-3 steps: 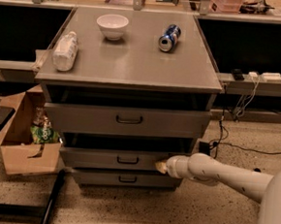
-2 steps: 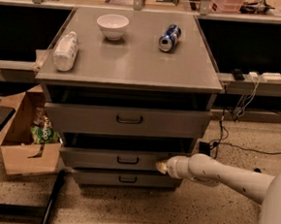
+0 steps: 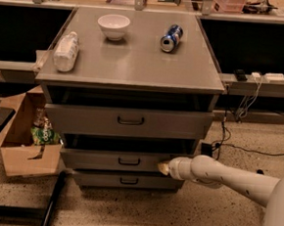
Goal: Close middle drawer
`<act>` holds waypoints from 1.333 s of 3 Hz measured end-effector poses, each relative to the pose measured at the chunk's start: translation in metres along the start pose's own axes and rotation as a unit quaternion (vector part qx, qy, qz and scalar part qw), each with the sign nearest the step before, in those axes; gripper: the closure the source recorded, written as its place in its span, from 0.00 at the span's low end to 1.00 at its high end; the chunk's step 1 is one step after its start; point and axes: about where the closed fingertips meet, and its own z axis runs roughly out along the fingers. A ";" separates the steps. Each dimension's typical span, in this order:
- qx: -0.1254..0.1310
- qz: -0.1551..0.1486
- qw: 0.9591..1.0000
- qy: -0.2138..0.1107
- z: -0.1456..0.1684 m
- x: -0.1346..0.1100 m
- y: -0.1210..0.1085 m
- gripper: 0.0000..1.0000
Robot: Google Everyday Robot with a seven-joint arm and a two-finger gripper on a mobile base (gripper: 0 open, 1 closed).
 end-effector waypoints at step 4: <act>-0.027 -0.032 0.999 -0.012 -0.010 -0.014 0.000 1.00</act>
Offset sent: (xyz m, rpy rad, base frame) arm 0.0938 -0.0205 0.0677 0.0677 -0.1177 0.1274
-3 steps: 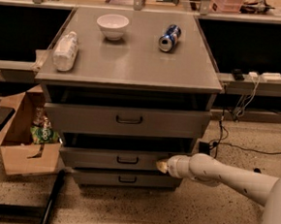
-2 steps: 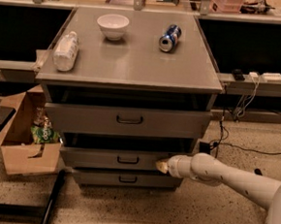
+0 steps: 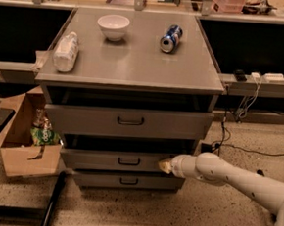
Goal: Close middle drawer
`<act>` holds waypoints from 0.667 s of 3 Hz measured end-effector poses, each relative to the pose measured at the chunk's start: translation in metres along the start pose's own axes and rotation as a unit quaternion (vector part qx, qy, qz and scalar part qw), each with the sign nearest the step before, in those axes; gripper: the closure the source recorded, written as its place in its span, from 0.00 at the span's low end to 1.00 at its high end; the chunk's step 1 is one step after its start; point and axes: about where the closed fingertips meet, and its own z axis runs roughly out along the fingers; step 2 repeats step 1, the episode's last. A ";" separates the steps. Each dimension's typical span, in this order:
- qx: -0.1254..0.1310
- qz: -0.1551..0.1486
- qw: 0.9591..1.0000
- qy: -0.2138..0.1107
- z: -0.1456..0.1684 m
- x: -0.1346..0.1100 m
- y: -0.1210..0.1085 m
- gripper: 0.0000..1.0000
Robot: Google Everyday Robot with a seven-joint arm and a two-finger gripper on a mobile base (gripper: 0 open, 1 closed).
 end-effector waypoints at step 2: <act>-0.001 -0.008 1.000 -0.005 -0.007 -0.002 0.002 1.00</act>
Offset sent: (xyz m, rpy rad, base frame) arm 0.0000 0.0000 0.0000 0.0000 0.0000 0.0000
